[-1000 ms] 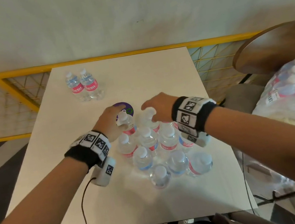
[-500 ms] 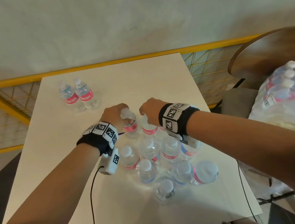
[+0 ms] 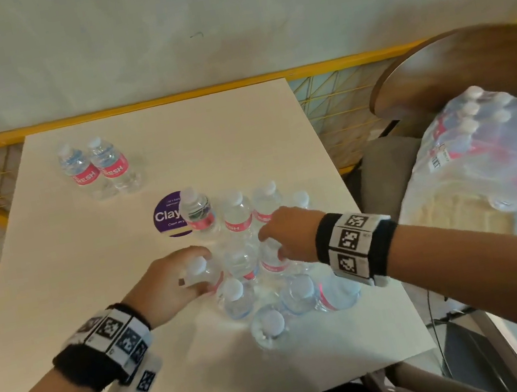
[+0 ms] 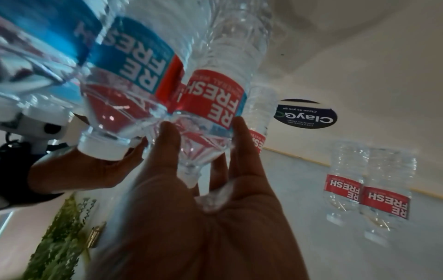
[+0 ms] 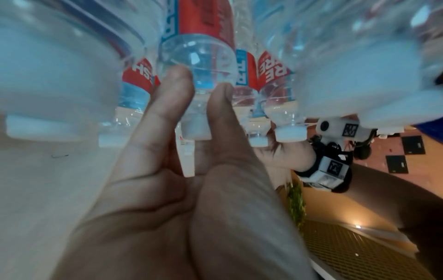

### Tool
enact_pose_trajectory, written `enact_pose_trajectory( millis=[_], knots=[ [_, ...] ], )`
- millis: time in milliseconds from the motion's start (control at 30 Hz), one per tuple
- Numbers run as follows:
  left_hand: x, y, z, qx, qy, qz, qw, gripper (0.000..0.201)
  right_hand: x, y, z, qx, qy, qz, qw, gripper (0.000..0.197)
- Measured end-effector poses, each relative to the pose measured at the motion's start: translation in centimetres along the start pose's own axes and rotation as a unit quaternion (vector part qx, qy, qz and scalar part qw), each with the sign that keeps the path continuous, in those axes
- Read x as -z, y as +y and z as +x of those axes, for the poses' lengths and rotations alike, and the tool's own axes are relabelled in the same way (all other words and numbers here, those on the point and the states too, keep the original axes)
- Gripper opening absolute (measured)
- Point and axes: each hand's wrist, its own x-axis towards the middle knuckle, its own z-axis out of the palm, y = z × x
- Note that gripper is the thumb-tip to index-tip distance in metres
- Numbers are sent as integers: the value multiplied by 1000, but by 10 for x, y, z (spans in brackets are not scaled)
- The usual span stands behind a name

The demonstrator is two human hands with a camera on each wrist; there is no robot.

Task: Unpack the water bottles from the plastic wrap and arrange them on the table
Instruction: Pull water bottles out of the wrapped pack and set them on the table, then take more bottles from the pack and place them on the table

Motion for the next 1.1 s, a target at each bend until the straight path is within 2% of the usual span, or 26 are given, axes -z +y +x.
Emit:
enact_pose_trajectory(
  millis=[167, 267, 333, 400, 467, 567, 667, 767, 867, 933, 1033, 1100],
  knots=[
    [4, -6, 23, 2, 40, 11, 999, 60, 5, -4, 7, -5, 55, -10, 998, 38],
    [8, -2, 34, 20, 36, 79, 996, 57, 10, -3, 1, -14, 54, 2, 998, 45],
    [13, 6, 28, -48, 99, 146, 983, 59, 11, -3, -14, -11, 60, -5, 998, 53],
    [15, 21, 11, -145, 164, 151, 964, 55, 9, -3, -35, 10, 73, -18, 997, 55],
    [6, 32, -9, -190, 138, 137, 962, 49, 1, 2, -58, 24, 67, -18, 997, 55],
    [-22, 33, -25, -164, 41, 131, 977, 46, -24, 19, -86, -16, 0, 7, 1000, 65],
    [-42, 22, -24, -127, 23, 84, 988, 39, -56, 30, -93, -83, -66, 83, 991, 74],
    [-45, 16, -21, -95, 46, 76, 991, 49, -78, 29, -83, -104, -47, 166, 979, 70],
    [-38, 17, -21, -85, 61, 104, 989, 59, -83, 28, -72, -102, -17, 197, 975, 67],
    [-30, 21, -20, -80, 62, 119, 988, 54, -82, 26, -68, -101, 0, 214, 972, 66],
    [-18, 25, -19, -49, 51, 135, 988, 36, -80, 21, -58, -95, 17, 225, 970, 68],
    [-12, 29, -16, -49, 37, 160, 985, 39, -78, 20, -56, -93, 17, 226, 970, 76]
  ],
)
